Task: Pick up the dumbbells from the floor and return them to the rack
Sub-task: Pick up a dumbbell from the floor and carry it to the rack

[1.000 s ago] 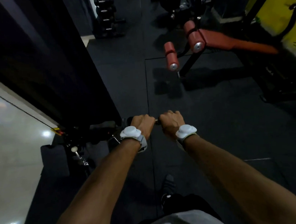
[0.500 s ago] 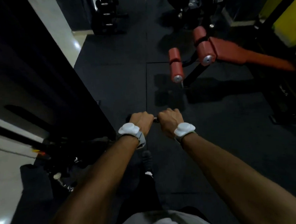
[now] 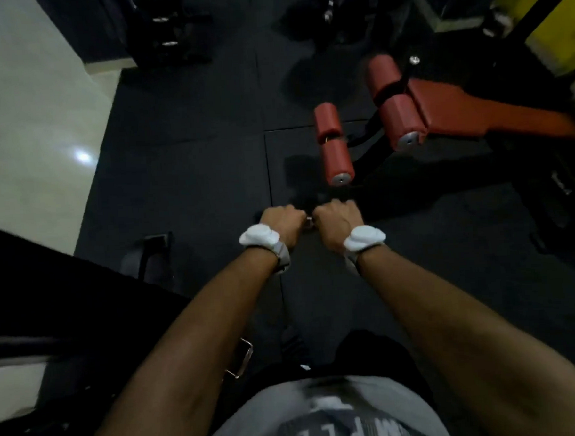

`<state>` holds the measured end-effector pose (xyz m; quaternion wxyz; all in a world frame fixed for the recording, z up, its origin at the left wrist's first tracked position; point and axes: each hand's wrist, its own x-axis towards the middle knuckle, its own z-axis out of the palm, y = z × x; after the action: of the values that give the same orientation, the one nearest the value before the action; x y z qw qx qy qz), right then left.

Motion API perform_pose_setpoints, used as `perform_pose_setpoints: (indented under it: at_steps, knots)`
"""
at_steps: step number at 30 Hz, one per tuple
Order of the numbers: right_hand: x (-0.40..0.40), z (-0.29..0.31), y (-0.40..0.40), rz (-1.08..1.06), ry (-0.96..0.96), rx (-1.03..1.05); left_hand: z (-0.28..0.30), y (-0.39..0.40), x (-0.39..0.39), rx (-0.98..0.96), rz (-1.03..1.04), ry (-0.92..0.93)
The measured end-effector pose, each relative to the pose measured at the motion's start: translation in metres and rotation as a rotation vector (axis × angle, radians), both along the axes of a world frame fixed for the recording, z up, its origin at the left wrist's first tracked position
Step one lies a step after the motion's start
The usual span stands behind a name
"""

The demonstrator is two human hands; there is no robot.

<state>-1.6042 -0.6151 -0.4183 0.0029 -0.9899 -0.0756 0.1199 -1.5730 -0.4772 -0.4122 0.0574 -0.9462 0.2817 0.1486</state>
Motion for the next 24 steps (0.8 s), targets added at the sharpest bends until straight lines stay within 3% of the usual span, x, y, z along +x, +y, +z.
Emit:
perform_pose_setpoints:
  at_steps: [7, 13, 24]
  knots:
    - [0.148, 0.003, -0.016, -0.027, -0.012, -0.024, 0.001, -0.019, 0.152, 0.046, -0.038, -0.047]
    - [0.302, -0.027, -0.018, 0.035, 0.011, 0.016, -0.021, -0.019, 0.288, 0.054, 0.030, -0.051]
    - [0.535, -0.015, 0.011, 0.223, 0.006, 0.037, -0.006, 0.008, 0.496, 0.087, 0.255, -0.023]
